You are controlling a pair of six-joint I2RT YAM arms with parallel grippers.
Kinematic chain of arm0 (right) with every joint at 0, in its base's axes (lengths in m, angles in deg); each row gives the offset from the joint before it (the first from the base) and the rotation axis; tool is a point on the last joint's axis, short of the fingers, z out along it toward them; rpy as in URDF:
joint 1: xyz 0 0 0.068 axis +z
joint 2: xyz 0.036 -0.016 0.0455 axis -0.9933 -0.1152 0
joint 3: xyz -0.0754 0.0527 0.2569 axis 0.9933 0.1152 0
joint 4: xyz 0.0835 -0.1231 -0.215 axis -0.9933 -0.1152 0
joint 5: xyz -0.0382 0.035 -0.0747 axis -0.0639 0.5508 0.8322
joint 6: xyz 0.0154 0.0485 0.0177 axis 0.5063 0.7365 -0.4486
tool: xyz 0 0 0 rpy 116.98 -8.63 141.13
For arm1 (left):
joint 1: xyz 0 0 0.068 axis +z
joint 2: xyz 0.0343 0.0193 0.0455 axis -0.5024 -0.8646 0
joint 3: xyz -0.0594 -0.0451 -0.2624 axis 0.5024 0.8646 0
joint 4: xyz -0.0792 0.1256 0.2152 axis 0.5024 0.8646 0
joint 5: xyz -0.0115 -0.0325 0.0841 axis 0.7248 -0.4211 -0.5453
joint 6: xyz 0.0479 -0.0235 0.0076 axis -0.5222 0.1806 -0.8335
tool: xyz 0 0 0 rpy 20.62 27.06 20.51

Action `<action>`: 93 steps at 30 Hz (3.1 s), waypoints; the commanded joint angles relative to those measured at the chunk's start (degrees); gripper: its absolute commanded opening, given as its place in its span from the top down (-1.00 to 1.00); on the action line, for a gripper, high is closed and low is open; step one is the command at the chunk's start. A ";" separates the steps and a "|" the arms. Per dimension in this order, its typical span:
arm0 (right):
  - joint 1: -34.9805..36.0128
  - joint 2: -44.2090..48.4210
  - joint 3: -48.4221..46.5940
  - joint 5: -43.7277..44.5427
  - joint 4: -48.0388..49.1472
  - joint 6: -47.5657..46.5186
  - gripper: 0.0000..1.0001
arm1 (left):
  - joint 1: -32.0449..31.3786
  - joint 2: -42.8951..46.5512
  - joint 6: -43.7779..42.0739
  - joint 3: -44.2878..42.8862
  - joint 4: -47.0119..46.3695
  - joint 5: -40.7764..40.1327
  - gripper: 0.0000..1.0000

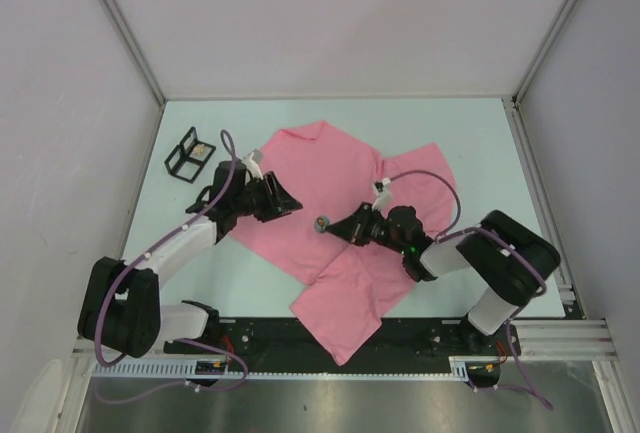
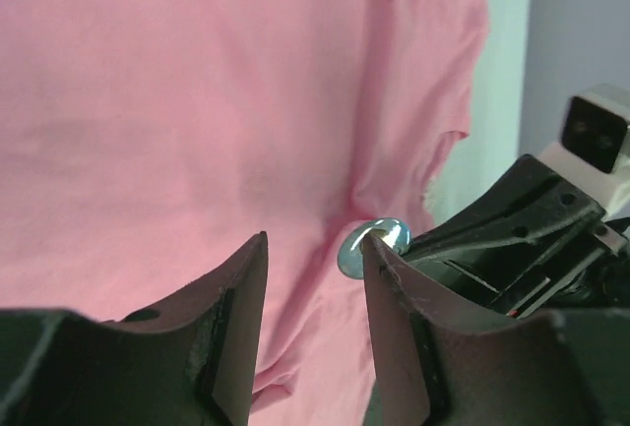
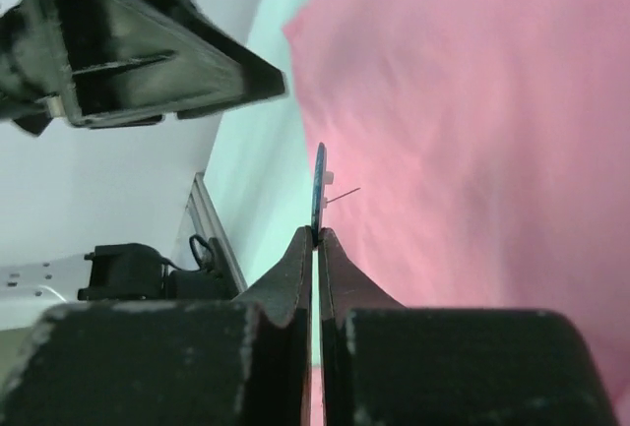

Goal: Remove the brooch from the garment

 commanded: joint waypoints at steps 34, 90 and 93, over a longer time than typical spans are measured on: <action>19.84 25.76 -14.90 25.60 -35.87 -88.54 1.00 | -3.03 6.68 38.86 -3.77 3.98 21.06 0.08; 4.63 30.68 -9.19 10.39 -21.99 -1.80 0.01 | -3.12 12.74 26.81 11.78 -50.24 22.99 0.99; 4.72 29.54 -9.19 9.95 -20.05 -1.88 0.11 | -3.12 12.74 26.82 12.05 -50.60 23.17 0.99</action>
